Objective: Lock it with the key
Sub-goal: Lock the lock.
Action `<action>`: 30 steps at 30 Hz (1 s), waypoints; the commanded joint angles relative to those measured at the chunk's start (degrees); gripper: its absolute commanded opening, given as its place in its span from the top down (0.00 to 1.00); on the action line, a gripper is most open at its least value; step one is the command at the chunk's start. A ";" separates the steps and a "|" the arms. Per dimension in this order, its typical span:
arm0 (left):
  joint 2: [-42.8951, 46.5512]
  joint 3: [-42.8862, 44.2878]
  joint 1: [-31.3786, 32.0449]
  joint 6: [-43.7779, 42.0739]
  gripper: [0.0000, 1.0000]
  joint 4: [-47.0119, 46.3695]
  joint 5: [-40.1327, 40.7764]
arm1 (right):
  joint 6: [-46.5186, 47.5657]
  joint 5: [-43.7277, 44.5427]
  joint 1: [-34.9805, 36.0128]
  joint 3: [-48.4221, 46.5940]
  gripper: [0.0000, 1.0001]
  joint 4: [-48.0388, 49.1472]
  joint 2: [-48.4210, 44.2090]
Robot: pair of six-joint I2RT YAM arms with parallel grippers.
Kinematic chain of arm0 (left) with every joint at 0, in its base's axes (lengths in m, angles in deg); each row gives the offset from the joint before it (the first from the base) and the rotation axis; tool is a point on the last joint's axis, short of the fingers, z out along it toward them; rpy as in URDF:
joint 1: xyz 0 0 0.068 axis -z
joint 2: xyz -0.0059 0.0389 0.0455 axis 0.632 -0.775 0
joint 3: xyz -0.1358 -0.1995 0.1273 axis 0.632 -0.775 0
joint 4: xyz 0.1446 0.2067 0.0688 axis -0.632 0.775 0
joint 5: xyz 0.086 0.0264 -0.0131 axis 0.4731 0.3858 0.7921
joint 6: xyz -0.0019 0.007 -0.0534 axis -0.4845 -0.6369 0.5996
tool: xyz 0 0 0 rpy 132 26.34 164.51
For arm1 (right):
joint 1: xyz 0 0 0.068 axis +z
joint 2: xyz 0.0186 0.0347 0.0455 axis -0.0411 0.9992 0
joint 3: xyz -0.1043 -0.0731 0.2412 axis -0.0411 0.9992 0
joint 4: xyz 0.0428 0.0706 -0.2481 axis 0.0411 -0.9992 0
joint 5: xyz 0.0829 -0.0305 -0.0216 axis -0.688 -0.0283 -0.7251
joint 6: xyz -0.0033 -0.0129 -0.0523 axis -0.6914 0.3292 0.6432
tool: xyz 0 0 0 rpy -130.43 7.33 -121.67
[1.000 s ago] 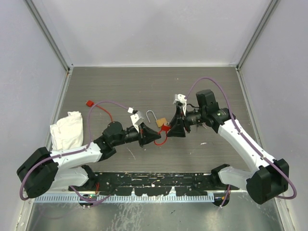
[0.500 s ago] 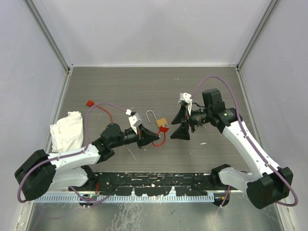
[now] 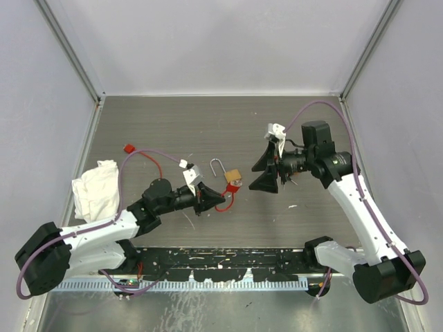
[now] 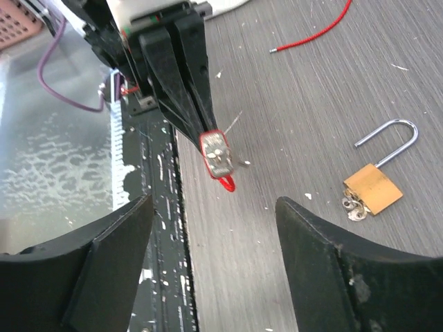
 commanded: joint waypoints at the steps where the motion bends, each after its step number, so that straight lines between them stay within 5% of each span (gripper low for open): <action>1: 3.32 3.43 0.60 -5.83 1.00 7.37 4.27 | -8.99 0.55 -0.11 -5.90 0.28 -1.01 1.28; 5: 4.21 4.68 2.02 -9.43 1.00 11.77 8.44 | -13.69 3.67 1.00 -9.10 0.41 -5.92 5.67; 13: 2.80 6.40 4.39 -11.30 1.00 14.03 11.71 | -15.87 13.63 7.14 -8.36 0.51 -5.25 9.55; 30: 1.21 7.49 5.04 -11.35 1.00 13.51 10.82 | -14.63 16.91 11.64 -9.20 0.67 -5.34 13.12</action>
